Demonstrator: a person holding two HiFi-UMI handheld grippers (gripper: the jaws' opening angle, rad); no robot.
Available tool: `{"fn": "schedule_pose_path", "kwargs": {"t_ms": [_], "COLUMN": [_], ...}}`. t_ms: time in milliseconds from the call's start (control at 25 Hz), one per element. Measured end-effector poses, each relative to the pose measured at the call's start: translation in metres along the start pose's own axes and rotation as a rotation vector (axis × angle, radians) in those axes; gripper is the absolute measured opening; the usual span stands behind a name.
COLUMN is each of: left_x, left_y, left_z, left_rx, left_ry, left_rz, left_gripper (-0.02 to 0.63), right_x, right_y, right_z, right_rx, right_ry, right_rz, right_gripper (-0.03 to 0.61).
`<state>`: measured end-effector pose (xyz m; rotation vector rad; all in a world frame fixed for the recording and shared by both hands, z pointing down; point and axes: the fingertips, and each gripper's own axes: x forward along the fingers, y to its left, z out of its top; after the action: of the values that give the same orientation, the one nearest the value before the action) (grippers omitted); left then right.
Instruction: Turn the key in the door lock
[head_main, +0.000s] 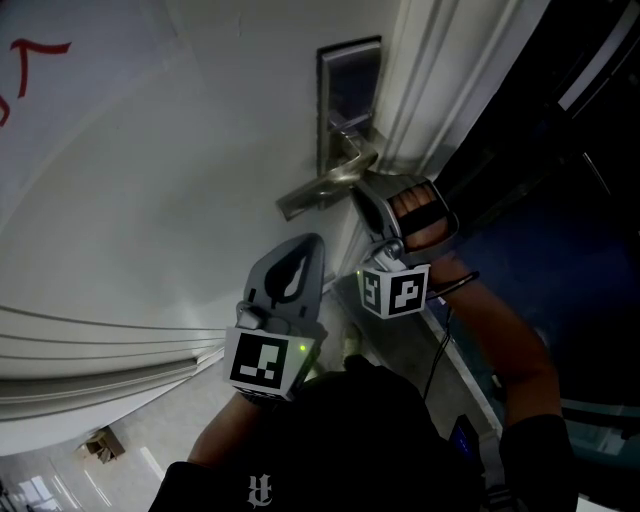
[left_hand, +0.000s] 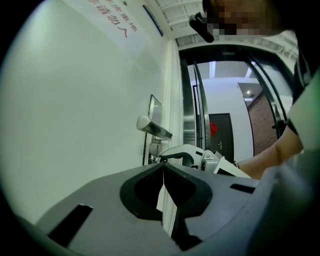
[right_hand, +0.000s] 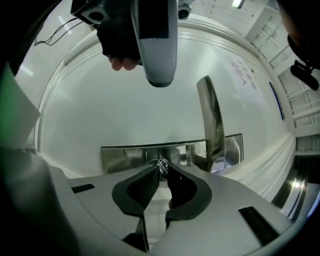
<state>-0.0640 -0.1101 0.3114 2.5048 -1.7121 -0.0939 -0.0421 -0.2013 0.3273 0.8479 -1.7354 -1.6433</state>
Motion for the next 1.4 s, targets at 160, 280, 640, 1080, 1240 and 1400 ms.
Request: {"fn": "schedule_pose_path", "kwargs": {"t_ms": [160,280,640,1080,1240,1400], "left_x": [0.001,0.001,0.000,-0.003,-0.003,-0.003], "left_y": [0.000,0.000,0.001,0.003,0.002,0.001], "left_z": [0.000,0.001,0.002,0.002,0.002,0.001], "left_rx": [0.002,0.003,0.008,0.015,0.017,0.017], "left_ry": [-0.001,-0.002,0.000,-0.001,-0.001,0.002], "left_rz": [-0.004,-0.007,-0.011,-0.004,-0.006,-0.008], "left_gripper": [0.009,0.008,0.008,0.008,0.008,0.008], "right_x": [0.001,0.001,0.002,0.003,0.004,0.004], "right_y": [-0.002,-0.004,-0.008,-0.003,-0.003,0.005], "right_z": [-0.001,-0.002,-0.009,-0.021,-0.022,-0.029], "right_rx": [0.189,0.337,1.062,1.966,2.222,2.501], "right_ry": [0.008,0.012,-0.001,-0.085,-0.148,-0.182], "right_rz": [0.028,0.051,0.148,0.274,0.330,0.385], "right_gripper": [0.040,0.028,0.021,0.021,0.023,0.023]}}
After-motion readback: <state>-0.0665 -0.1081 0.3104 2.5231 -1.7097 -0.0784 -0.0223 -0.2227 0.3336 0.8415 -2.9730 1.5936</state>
